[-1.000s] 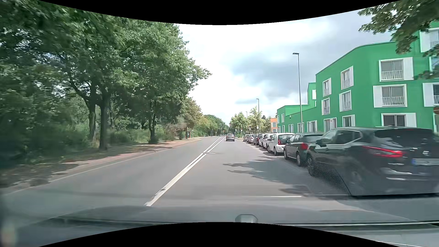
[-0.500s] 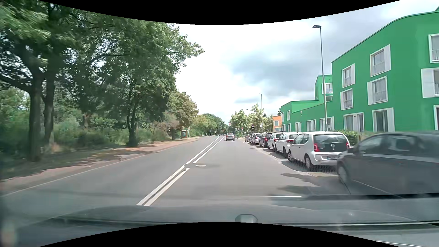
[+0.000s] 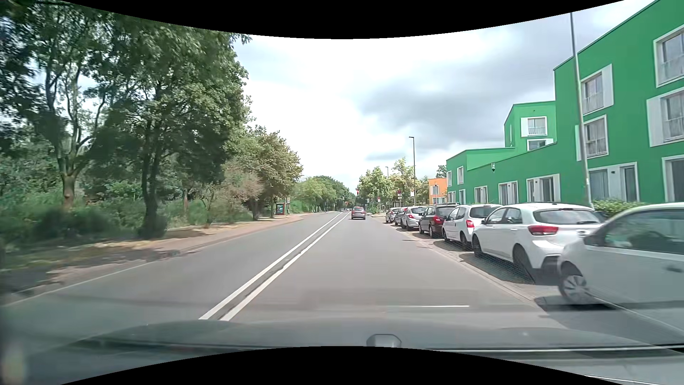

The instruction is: Follow the waypoints while adhering to traffic rules and regulations

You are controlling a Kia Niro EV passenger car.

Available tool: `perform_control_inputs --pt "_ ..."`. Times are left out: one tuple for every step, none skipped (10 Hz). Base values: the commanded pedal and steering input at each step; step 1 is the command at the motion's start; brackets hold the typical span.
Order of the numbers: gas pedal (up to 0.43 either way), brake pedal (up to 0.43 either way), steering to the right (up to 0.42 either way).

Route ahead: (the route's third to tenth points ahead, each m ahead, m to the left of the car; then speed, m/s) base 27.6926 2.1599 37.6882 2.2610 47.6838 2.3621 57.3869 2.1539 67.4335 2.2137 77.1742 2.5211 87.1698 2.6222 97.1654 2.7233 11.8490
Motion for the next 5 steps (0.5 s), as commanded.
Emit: perform_control_inputs --pt "0.098 0.012 0.000" --pt "0.087 0.012 0.000" --pt "0.067 0.012 0.001" --pt "0.059 0.012 0.001" --pt "0.059 0.018 0.001"
